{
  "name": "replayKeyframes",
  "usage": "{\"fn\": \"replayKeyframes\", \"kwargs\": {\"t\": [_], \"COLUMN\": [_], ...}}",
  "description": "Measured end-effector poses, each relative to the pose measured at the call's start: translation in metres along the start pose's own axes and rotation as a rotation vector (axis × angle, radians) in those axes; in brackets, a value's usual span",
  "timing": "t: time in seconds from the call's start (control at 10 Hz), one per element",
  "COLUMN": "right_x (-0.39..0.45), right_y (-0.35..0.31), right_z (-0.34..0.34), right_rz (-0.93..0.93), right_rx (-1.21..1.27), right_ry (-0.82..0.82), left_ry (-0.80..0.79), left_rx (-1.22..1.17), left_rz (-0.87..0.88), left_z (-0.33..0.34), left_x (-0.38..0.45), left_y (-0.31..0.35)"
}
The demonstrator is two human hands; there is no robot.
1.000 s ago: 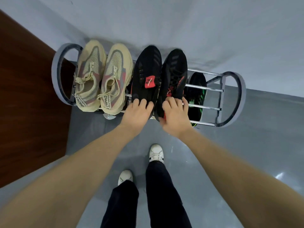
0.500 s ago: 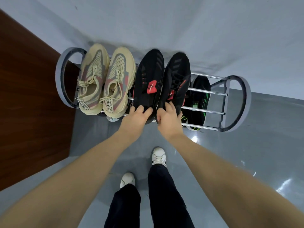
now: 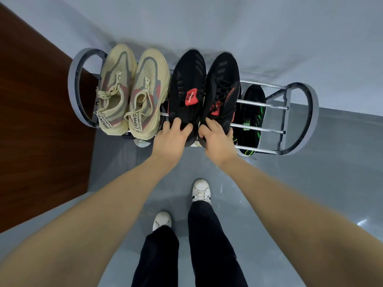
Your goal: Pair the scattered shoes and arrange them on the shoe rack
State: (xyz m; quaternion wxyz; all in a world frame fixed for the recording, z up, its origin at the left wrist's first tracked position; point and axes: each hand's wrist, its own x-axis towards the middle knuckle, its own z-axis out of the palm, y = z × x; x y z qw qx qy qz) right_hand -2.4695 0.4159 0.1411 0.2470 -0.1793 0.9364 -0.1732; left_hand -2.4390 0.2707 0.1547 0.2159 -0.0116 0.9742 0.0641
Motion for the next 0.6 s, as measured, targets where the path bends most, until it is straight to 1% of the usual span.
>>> {"fn": "replayKeyframes", "kwargs": {"t": [0.2, 0.3, 0.4, 0.5, 0.6], "right_x": [-0.008, -0.020, -0.034, -0.050, -0.076], "right_y": [-0.010, -0.030, -0.059, -0.089, -0.124], "right_z": [-0.004, -0.018, -0.051, -0.093, -0.144], "right_rz": [0.041, 0.057, 0.048, 0.016, -0.053], "right_rx": [-0.205, -0.223, -0.137, -0.067, 0.046], "right_ry": [0.128, 0.305, 0.379, 0.411, 0.462], "left_ry": [0.085, 0.153, 0.181, 0.202, 0.228], "left_rx": [-0.025, -0.143, -0.274, -0.327, -0.390], "left_rz": [0.043, 0.017, 0.003, 0.019, 0.073], "left_z": [-0.012, -0.032, -0.075, -0.122, -0.182], "left_x": [-0.009, -0.024, -0.044, -0.061, -0.086], "left_y": [-0.006, -0.013, -0.023, -0.034, -0.044]}}
